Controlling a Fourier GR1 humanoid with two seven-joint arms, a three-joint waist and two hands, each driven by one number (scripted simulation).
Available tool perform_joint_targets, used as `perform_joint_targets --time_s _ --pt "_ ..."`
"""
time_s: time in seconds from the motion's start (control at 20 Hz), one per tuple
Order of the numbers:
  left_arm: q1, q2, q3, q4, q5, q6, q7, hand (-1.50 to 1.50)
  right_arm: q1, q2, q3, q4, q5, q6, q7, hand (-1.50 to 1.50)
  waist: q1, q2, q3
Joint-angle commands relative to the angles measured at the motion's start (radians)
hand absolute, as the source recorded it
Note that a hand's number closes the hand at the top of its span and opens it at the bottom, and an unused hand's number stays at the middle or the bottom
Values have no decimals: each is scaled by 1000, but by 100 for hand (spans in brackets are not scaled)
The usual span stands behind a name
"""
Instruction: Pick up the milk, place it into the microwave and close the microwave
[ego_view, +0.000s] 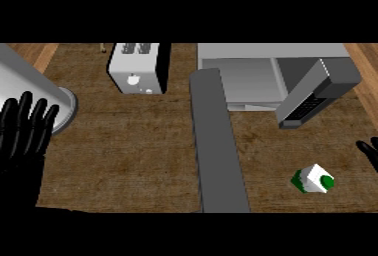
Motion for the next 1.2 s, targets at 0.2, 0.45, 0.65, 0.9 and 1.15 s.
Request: perform_joint_targets --time_s 0.2,0.45,0.65,0.9,1.15 --pt "244 10 57 -208 174 -106 26 -150 101 -106 -204 87 -196 202 -21 -150 20 2 -1" --pt "314 32 140 -220 239 -188 -16 -150 66 -37 -235 232 -22 298 -102 -150 24 3 -1" --pt "314 -6 113 -288 230 -158 47 -150 -3 26 -214 261 103 256 -107 -150 21 4 -1" --pt "451 -1 168 -389 322 -221 44 -150 -5 87 -243 439 323 272 -272 -150 35 2 0" --pt "486 21 286 -280 402 -333 -54 -150 -60 105 -216 558 469 175 -332 -150 38 3 -1"
